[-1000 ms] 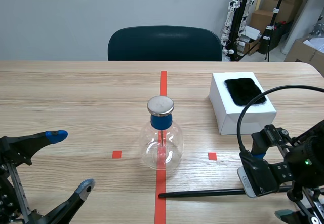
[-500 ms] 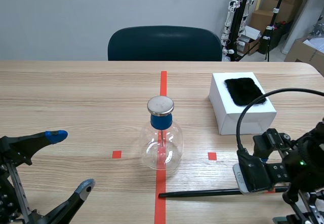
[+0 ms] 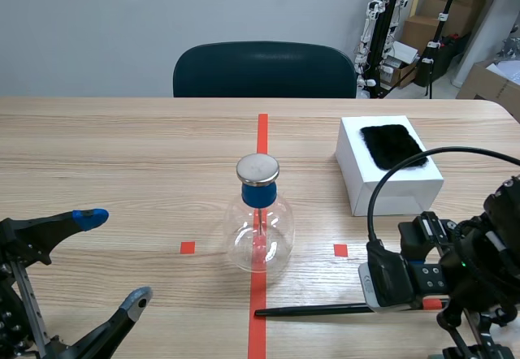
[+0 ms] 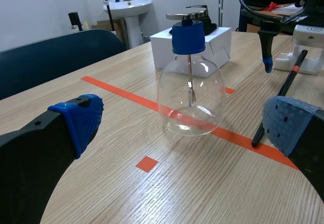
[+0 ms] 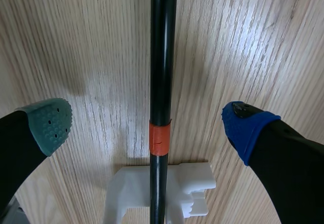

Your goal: Do the electroscope experiment. pick up the black charging rod

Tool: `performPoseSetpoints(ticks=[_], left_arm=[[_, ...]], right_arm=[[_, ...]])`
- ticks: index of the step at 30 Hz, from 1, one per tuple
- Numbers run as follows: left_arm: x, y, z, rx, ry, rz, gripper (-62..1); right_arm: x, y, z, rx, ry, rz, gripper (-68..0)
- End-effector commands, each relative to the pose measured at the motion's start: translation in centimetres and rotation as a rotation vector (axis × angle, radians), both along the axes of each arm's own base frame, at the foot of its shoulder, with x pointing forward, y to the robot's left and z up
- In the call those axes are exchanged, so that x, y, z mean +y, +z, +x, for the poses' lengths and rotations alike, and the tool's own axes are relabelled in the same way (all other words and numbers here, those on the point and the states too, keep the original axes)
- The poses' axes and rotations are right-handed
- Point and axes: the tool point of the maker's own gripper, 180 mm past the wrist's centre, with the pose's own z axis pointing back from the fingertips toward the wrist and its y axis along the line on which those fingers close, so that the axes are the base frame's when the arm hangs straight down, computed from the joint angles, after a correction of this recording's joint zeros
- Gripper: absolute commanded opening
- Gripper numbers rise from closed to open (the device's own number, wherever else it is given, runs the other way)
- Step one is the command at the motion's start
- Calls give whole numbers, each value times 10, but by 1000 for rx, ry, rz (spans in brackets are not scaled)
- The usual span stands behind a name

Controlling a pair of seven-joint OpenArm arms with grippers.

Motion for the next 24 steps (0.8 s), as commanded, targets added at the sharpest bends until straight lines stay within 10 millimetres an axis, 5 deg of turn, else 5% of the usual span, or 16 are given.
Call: performPoseSetpoints(ticks=[1,24], left_arm=[[1,6,2,-20,3,-15,14],[1,6,2,-20,3,-15,14]], right_arm=[[-4,4,6,-9,-8,-7,-67],[-5,-1,6,-10,1,1,-73]])
